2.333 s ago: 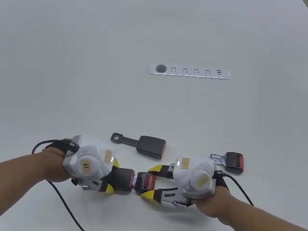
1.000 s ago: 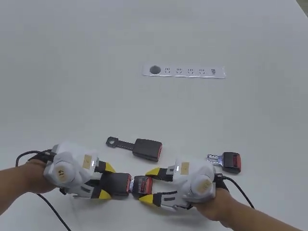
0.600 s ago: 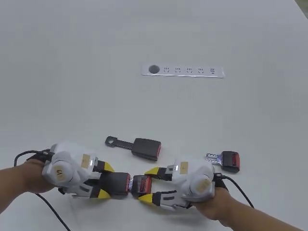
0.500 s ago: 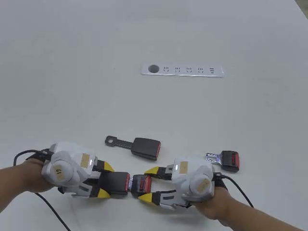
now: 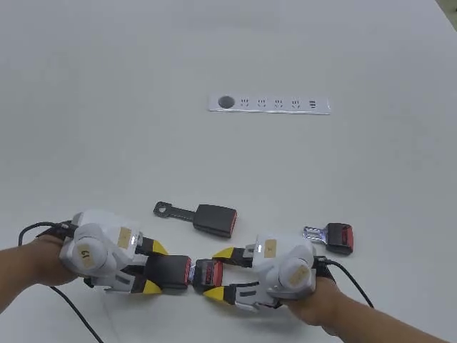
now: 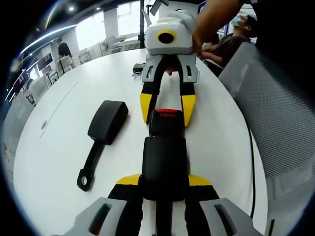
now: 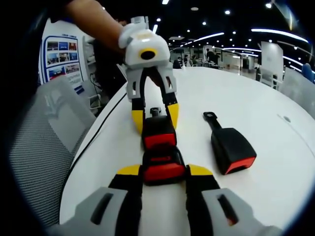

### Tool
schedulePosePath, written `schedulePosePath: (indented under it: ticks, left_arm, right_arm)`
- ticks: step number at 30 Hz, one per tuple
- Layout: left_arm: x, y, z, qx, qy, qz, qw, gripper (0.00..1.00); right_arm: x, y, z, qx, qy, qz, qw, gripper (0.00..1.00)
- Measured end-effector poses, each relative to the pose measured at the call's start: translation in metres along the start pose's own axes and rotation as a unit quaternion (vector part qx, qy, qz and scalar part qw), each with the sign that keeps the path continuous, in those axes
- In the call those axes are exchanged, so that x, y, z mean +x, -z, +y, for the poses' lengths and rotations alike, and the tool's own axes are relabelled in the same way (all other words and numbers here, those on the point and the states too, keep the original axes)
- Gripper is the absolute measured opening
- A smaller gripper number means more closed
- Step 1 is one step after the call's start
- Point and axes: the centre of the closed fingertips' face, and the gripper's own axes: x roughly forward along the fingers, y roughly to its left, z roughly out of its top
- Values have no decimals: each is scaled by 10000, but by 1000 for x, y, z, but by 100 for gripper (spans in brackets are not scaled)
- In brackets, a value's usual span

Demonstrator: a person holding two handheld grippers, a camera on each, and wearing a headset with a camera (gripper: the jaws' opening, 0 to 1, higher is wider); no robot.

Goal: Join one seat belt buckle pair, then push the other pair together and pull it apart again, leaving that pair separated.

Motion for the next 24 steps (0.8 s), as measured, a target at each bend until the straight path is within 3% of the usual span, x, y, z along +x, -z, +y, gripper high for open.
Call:
schedulePosePath:
  ticks: [2,3,8,11,13,15,18,20,24]
  left_arm:
    - [0,-1,0,-13,27,79,10000,33]
    - [1,0,0,190,16,218,9996,34]
    - [1,-1,0,41,16,271,9996,34]
    - [2,0,0,-185,-12,455,9988,35]
    - [2,-2,-4,-249,7,626,9977,41]
    - [3,-5,-3,-331,-77,698,9970,51]
    - [-1,-19,-2,-635,-168,402,9970,71]
    - [-6,-32,4,-563,-351,151,9977,75]
    - [-13,-44,9,-527,-442,85,9976,78]
  right_arm:
    - [0,0,0,3,2,18,10000,34]
    - [0,0,1,-33,14,31,10000,34]
    - [1,-1,1,-41,56,112,9999,36]
    - [-1,-2,0,168,218,198,9994,38]
    - [-3,-15,-3,656,298,-144,9973,48]
    - [-10,-24,-9,564,486,-289,9968,63]
    - [-21,-29,-11,543,579,-344,9963,71]
    - [-31,-28,-13,556,659,-350,9957,73]
    - [-59,-22,-19,558,870,-391,9939,76]
